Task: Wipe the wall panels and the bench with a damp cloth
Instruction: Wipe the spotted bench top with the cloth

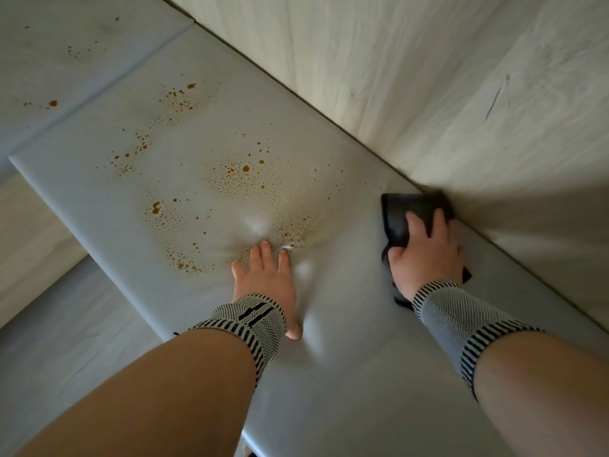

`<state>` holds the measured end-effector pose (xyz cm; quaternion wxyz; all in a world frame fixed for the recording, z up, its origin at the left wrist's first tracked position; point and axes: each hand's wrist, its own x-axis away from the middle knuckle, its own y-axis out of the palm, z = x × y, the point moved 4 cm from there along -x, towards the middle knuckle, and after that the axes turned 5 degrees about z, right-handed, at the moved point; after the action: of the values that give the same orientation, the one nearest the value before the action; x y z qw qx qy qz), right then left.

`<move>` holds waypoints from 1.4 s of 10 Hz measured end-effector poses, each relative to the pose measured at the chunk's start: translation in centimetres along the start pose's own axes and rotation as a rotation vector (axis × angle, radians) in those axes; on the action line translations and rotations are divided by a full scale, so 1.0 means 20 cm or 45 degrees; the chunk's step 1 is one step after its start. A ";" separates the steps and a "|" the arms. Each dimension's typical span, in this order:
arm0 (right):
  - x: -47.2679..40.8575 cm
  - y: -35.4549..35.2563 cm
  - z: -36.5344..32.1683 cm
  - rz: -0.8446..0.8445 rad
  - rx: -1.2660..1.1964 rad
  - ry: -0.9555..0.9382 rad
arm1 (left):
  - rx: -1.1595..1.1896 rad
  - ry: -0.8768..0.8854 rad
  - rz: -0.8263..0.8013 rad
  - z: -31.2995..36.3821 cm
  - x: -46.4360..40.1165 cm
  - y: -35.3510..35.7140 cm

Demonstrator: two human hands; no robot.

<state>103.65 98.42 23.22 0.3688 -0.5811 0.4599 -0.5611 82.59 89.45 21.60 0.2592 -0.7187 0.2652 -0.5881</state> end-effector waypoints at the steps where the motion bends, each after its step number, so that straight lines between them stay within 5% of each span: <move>1: 0.07 0.03 -0.14 0.031 0.070 -0.187 | 0.016 -0.008 -0.009 0.00 0.01 0.00; 2: 0.21 0.10 -0.27 -0.075 0.079 -0.831 | 0.017 -0.012 -0.008 0.01 0.01 -0.01; 3: 0.07 0.06 -0.14 -0.007 0.032 -0.754 | 0.029 -0.006 -0.015 0.01 0.01 -0.01; 4: -0.05 -0.02 0.06 0.114 0.006 -0.161 | 0.019 -0.004 -0.028 0.01 0.00 0.00; 5: -0.07 -0.02 -0.08 0.022 0.029 -0.254 | 0.006 -0.013 -0.038 0.01 -0.01 0.00; 6: -0.09 -0.02 -0.36 -0.088 -0.013 -0.610 | -0.005 -0.031 -0.034 0.02 -0.01 -0.01; 7: -0.16 -0.01 -0.43 -0.112 0.036 -0.607 | -0.006 -0.030 -0.029 0.02 0.00 0.00; 8: -0.25 -0.05 -0.24 0.055 -0.069 -0.110 | -0.007 -0.031 -0.031 0.01 -0.01 0.00; 9: -0.22 -0.04 -0.29 0.026 -0.036 -0.233 | -0.013 -0.027 -0.018 0.01 0.00 0.00; 10: -0.15 0.00 -0.41 -0.092 0.073 -0.783 | 0.006 -0.026 0.012 0.01 0.00 0.00; 12: -0.19 -0.04 -0.22 0.096 -0.038 0.002 | -0.001 -0.018 -0.005 0.01 0.00 0.00; 14: 0.15 0.10 -0.34 -0.025 0.212 -1.083 | 0.002 -0.031 0.007 0.01 0.01 0.00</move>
<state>96.44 95.60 22.95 0.5658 -0.7332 0.2146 -0.3101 82.75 89.40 21.77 0.2646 -0.7249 0.2638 -0.5787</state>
